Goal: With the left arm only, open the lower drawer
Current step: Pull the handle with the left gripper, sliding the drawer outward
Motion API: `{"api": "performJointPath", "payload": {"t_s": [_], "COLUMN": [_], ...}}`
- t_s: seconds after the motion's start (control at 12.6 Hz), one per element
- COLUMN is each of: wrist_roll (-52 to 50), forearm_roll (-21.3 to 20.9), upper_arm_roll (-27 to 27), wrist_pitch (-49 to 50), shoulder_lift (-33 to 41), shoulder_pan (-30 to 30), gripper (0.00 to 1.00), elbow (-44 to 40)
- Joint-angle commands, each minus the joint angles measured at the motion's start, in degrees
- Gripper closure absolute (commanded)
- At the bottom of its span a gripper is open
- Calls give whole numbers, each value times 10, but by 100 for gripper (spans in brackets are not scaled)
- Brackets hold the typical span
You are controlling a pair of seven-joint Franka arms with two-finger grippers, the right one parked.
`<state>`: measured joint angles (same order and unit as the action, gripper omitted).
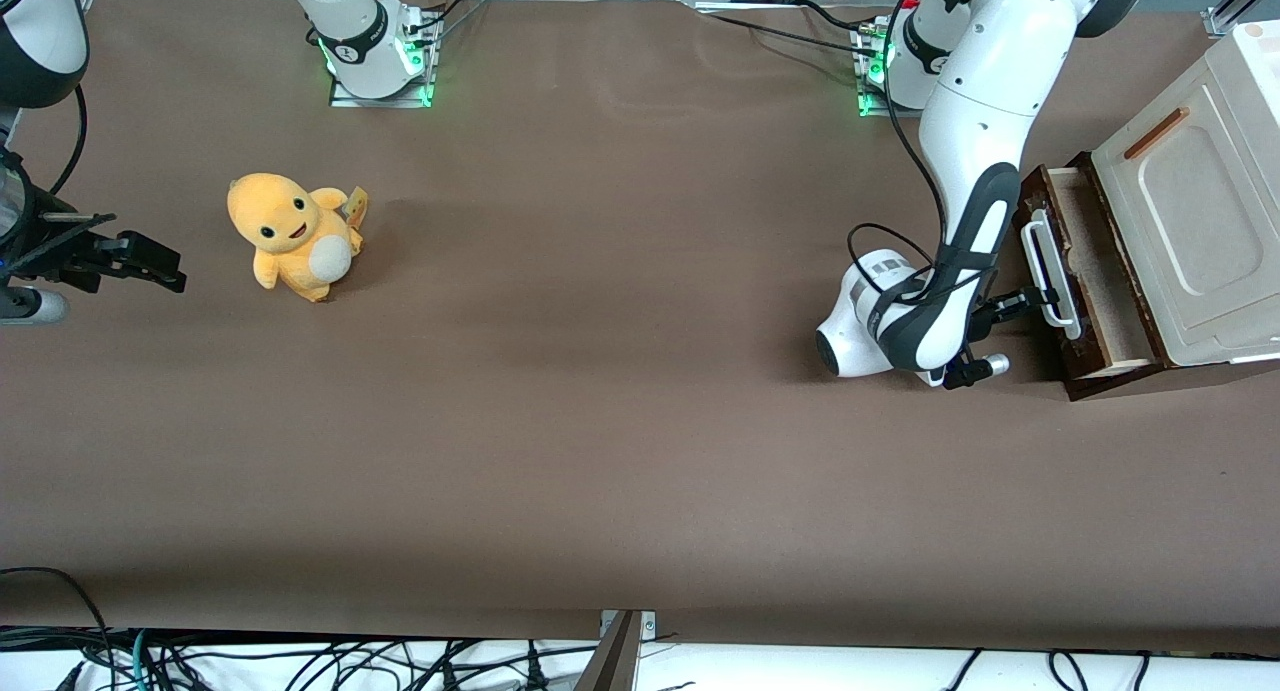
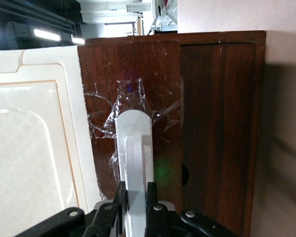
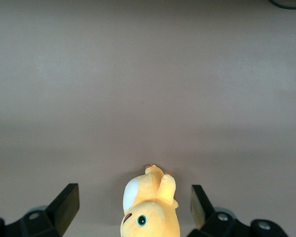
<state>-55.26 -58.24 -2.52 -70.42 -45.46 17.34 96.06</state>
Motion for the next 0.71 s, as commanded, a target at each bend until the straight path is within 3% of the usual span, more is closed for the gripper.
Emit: {"api": "performJointPath", "payload": {"t_s": [0.0, 0.63], "wrist_roll": [17, 18], "forearm_roll": [24, 46], "upper_arm_roll": [2, 3], "wrist_pitch": [31, 35], "shoulder_lift": [5, 3], "shoulder_pan": [19, 33], "gripper": [89, 89], "elbow": [-17, -33]}}
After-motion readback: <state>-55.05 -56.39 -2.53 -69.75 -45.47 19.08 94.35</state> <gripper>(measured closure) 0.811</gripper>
